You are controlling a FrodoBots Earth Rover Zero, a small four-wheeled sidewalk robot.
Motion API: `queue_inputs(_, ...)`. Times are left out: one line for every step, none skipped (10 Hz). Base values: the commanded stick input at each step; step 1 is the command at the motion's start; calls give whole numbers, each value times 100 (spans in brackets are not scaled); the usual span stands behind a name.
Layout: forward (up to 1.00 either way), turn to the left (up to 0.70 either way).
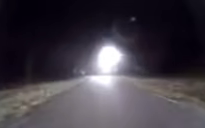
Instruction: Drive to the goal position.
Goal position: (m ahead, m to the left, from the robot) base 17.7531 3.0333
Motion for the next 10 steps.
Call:
queue_inputs(99,3)
queue_inputs(99,3)
queue_inputs(99,3)
queue_inputs(99,3)
queue_inputs(99,3)
queue_inputs(99,3)
queue_inputs(99,3)
queue_inputs(99,3)
queue_inputs(99,4)
queue_inputs(99,5)
